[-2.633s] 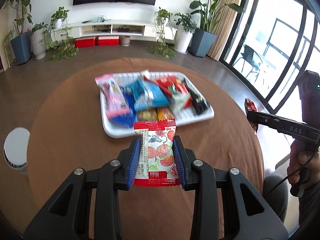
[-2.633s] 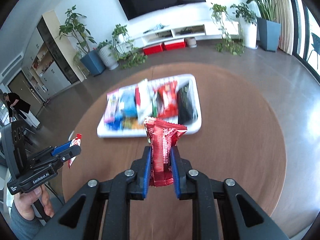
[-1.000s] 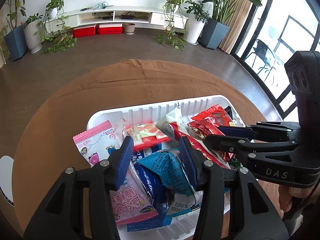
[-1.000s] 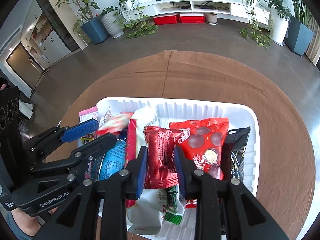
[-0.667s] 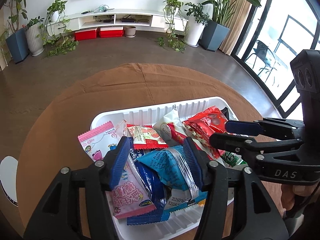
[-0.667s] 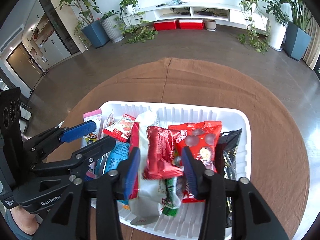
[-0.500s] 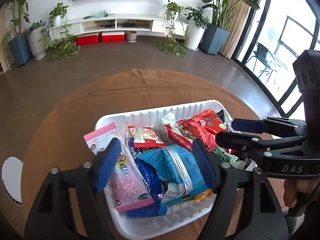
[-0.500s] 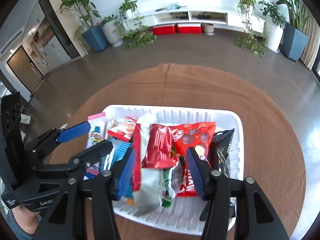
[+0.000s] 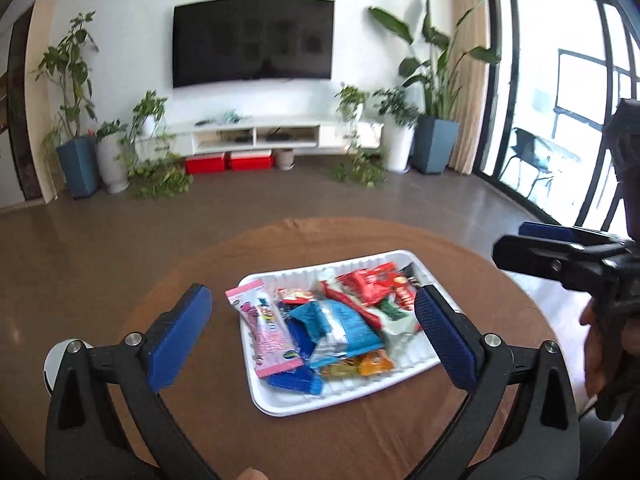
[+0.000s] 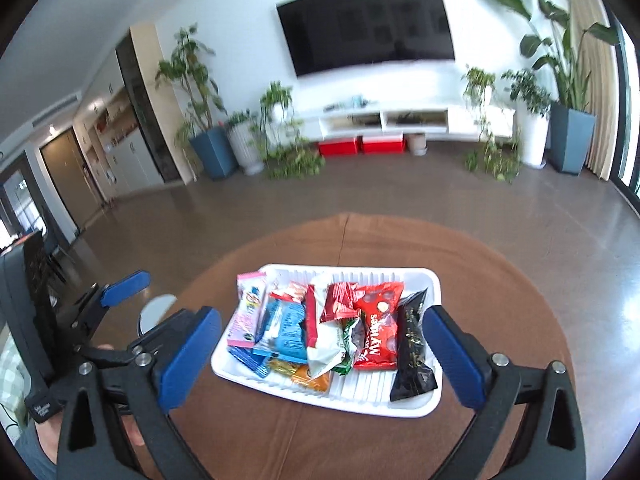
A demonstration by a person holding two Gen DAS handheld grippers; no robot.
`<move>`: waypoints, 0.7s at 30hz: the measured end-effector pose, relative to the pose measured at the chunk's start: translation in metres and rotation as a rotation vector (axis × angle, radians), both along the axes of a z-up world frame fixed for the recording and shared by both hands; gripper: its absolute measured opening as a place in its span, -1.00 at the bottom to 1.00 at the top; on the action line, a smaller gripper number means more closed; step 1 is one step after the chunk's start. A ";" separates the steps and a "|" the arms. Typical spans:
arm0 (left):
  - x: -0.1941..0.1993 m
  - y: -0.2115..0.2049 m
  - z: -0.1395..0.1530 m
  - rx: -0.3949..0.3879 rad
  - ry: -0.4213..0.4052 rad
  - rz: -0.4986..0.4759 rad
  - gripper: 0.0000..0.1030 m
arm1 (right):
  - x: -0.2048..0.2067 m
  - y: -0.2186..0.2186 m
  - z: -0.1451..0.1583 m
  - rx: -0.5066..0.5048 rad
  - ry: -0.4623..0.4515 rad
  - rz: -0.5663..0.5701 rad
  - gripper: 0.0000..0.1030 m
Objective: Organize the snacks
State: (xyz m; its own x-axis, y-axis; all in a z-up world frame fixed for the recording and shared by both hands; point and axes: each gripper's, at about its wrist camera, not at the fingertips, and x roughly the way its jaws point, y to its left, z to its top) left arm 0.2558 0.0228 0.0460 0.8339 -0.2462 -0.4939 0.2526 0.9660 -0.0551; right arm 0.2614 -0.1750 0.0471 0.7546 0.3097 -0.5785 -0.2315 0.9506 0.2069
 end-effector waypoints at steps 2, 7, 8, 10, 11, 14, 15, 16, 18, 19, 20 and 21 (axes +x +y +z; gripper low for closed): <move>-0.028 -0.004 0.015 -0.008 -0.056 -0.026 0.99 | -0.022 -0.005 0.013 0.015 -0.065 -0.018 1.00; -0.111 -0.025 0.039 0.137 -0.250 0.178 0.99 | -0.094 -0.015 0.046 0.030 -0.315 -0.113 1.00; -0.124 -0.028 0.041 0.147 -0.257 0.222 1.00 | -0.109 -0.015 0.053 0.021 -0.370 -0.140 1.00; -0.140 -0.029 0.041 0.112 -0.217 0.237 0.99 | -0.138 -0.014 0.063 0.005 -0.483 -0.177 1.00; -0.146 -0.028 0.040 0.093 -0.190 0.232 0.99 | -0.154 -0.013 0.068 -0.001 -0.544 -0.186 1.00; -0.163 -0.026 0.038 0.090 -0.169 0.283 0.99 | -0.191 -0.009 0.078 -0.026 -0.663 -0.215 1.00; -0.168 -0.026 0.037 0.096 -0.163 0.294 0.99 | -0.200 -0.009 0.080 -0.025 -0.686 -0.215 1.00; -0.173 -0.026 0.035 0.093 -0.147 0.291 0.99 | -0.208 -0.009 0.083 -0.012 -0.693 -0.199 1.00; -0.182 -0.027 0.031 0.086 -0.123 0.289 0.99 | -0.214 -0.011 0.083 0.015 -0.670 -0.185 1.00; -0.188 -0.028 0.027 0.087 -0.113 0.293 0.99 | -0.216 -0.012 0.079 0.024 -0.648 -0.187 1.00; -0.191 -0.028 0.024 0.088 -0.105 0.294 0.99 | -0.218 -0.012 0.075 0.032 -0.622 -0.191 1.00; -0.194 -0.028 0.022 0.093 -0.095 0.293 0.99 | -0.218 -0.013 0.069 0.043 -0.594 -0.183 1.00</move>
